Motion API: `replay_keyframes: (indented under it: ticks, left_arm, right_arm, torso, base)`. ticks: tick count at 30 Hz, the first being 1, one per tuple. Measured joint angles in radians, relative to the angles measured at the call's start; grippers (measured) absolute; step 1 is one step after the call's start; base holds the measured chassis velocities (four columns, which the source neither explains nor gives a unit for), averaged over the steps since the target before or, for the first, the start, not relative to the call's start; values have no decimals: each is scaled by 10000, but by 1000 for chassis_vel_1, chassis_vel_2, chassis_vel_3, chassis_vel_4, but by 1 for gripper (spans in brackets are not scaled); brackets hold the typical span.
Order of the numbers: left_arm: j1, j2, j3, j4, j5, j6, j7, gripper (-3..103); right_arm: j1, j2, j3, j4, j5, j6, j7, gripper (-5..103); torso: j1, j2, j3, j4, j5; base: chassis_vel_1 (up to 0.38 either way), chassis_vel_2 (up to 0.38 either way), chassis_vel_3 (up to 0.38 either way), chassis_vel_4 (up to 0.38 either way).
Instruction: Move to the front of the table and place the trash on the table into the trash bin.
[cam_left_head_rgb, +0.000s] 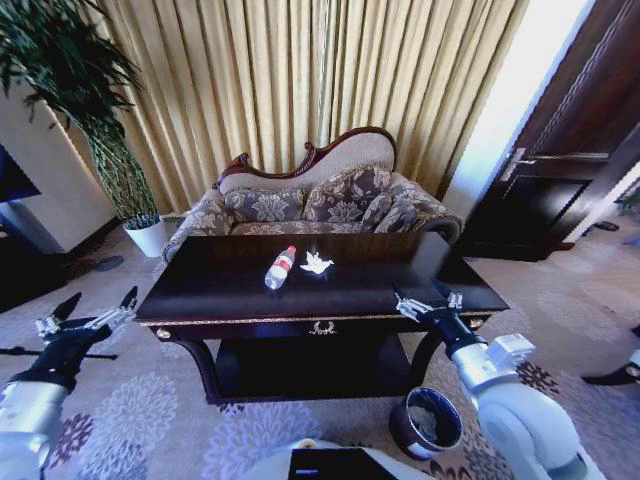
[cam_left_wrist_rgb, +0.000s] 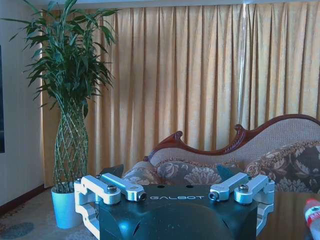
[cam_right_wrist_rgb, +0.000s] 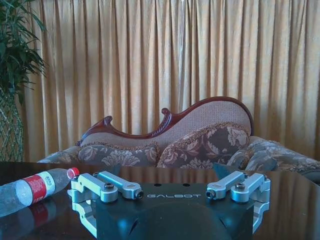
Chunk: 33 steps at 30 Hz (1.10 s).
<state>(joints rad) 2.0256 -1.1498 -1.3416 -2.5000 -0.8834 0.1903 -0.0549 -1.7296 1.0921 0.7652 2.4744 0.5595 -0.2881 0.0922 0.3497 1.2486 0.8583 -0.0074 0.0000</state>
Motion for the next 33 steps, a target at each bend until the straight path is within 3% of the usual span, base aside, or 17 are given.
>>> replay_keyframes:
  ticks: [7, 12, 16, 19, 20, 23, 26, 29, 31, 33]
  left_arm:
    - [2, -73, 9, 0, 0, -55, 5, 100]
    - [12, -172, 35, 0, -2, -159, -12, 100]
    - [53, -271, 69, 0, 9, -223, -49, 100]
    - [69, -359, 114, 0, 53, -312, -55, 100]
    - [69, -359, 114, 0, 53, -312, -55, 100]
    - [28, -465, 321, 0, 276, -396, -119, 100]
    - [12, -503, 442, 0, 390, -415, -148, 100]
    - [8, -536, 555, 0, 549, -590, -171, 100]
    - [10, -541, 555, 0, 556, -619, -175, 100]
    - [26, -576, 500, 0, 570, -676, -176, 100]
  right_arm:
    - [179, -166, -139, -182, 133, 345, 98, 100]
    - [501, -599, -150, -425, 886, 339, 392, 100]
    - [998, -1266, -194, -768, 1653, 223, 537, 100]
    - [1659, -2297, -362, -1322, 2364, 172, 494, 100]
    - [1659, -2297, -362, -1322, 2364, 172, 494, 100]
    - [2665, -3302, -670, -2196, 2794, 95, 91, 100]
    - [3354, -3767, -1026, -2635, 3180, -21, 12, 100]
    - [4764, -4577, -2212, -3397, 3797, -196, -47, 100]
    - [4987, -4687, -2451, -3524, 3872, -199, -73, 100]
    - [5932, -5000, -3412, -3978, 4071, -209, -218, 100]
  torso:
    - [1, 0, 0, -1, 0]
    - [6, -3, 2, 0, -1]
    - [-1, 0, -1, -2, 4]
    - [-6, 3, -2, -1, 2]
    - [-6, 3, -2, -1, 2]
    - [-3, 1, 0, -1, 3]
    - [0, 0, 1, 0, 1]
    - [1, 0, 1, 1, 0]
    - [1, 0, 0, 1, 0]
    - [0, 0, 0, -2, 0]
  base:
    - [-117, 124, 117, -122]
    - [-34, 48, 27, -39]
    - [0, 0, 0, 0]
    - [0, 0, 0, 0]
    - [0, 0, 0, 0]
    - [0, 0, 0, 0]
    - [0, 0, 0, 0]
    - [0, 0, 0, 0]
    - [0, 0, 0, 0]
    - [0, 0, 0, 0]
